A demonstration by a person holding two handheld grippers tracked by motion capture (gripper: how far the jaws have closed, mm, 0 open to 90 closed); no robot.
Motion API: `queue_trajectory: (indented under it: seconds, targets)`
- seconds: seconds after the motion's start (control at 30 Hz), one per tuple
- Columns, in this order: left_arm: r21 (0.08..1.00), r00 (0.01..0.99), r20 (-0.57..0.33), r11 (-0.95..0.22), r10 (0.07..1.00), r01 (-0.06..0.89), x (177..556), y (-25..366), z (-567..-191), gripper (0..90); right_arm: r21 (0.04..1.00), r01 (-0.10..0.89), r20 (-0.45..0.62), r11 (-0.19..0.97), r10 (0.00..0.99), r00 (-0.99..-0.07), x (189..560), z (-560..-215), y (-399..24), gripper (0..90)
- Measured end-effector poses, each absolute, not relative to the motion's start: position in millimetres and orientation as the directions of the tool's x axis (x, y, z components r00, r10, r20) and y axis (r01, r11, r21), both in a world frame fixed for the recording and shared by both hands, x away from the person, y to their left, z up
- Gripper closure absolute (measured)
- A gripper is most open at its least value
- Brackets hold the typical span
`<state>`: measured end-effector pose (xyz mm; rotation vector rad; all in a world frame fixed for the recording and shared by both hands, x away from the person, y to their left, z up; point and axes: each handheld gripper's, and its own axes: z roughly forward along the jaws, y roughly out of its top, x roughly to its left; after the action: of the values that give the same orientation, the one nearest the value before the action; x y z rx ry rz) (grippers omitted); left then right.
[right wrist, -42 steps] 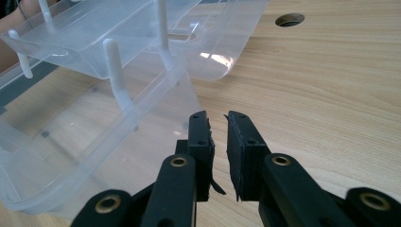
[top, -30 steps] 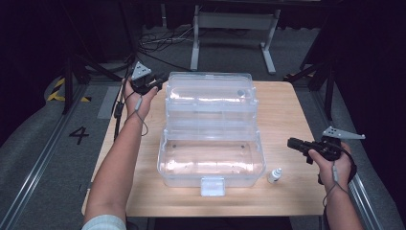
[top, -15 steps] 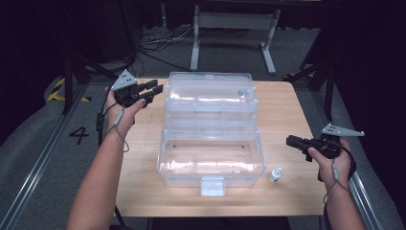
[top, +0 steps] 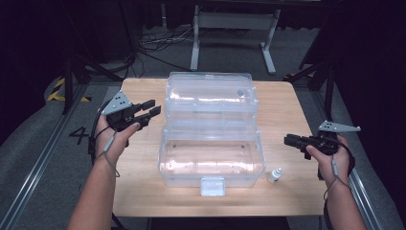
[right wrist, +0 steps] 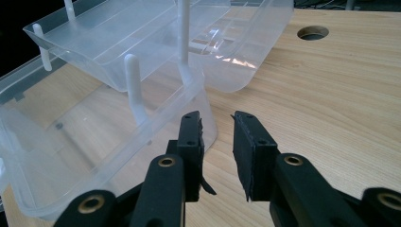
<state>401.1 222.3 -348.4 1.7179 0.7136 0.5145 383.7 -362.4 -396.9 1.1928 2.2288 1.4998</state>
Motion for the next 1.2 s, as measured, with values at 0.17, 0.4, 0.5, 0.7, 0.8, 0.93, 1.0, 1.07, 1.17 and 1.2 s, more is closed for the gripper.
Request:
queue_trajectory:
  seconds: [0.17, 0.4, 0.5, 0.7, 0.8, 0.93, 1.0, 1.07, 1.17, 1.2]
  targets:
    - [0.964, 0.729, -0.046, -0.16, 0.683, 0.211, 391, 222, -346, 62.2, 0.851, 0.502, 0.259, 0.156, 0.707, -0.658, 384, -396, -363, 73.2]
    - [0.953, 0.735, -0.028, -0.204, 0.677, 0.225, 386, 219, -347, 60.0, 0.851, 0.502, 0.259, 0.156, 0.706, -0.659, 382, -395, -365, 71.3]
    - [0.944, 0.723, -0.027, -0.22, 0.69, 0.246, 385, 220, -346, 58.9, 0.843, 0.51, 0.253, 0.169, 0.712, -0.655, 382, -393, -367, 68.7]
    - [0.934, 0.704, -0.039, -0.225, 0.71, 0.279, 381, 227, -351, 57.3, 0.83, 0.521, 0.24, 0.202, 0.713, -0.659, 379, -386, -368, 68.1]
    - [0.927, 0.699, -0.047, -0.229, 0.714, 0.297, 378, 231, -354, 56.7, 0.823, 0.519, 0.217, 0.232, 0.716, -0.664, 379, -380, -368, 68.4]
    - [0.921, 0.689, -0.053, -0.231, 0.723, 0.313, 373, 238, -355, 55.9, 0.815, 0.52, 0.209, 0.254, 0.709, -0.673, 380, -374, -368, 68.9]
    - [0.918, 0.684, -0.056, -0.231, 0.728, 0.321, 371, 240, -356, 55.9, 0.8, 0.53, 0.199, 0.282, 0.708, -0.678, 382, -372, -368, 69.2]
    - [0.916, 0.681, -0.045, -0.242, 0.731, 0.32, 368, 242, -356, 56.7, 0.779, 0.537, 0.182, 0.323, 0.704, -0.687, 384, -368, -366, 69.3]
    - [0.913, 0.681, -0.041, -0.25, 0.731, 0.323, 365, 244, -356, 57.0, 0.749, 0.535, 0.147, 0.39, 0.689, -0.709, 386, -361, -361, 69.3]
    - [0.913, 0.681, -0.041, -0.25, 0.731, 0.323, 365, 244, -356, 56.7, 0.749, 0.535, 0.147, 0.39, 0.689, -0.709, 386, -361, -361, 69.3]
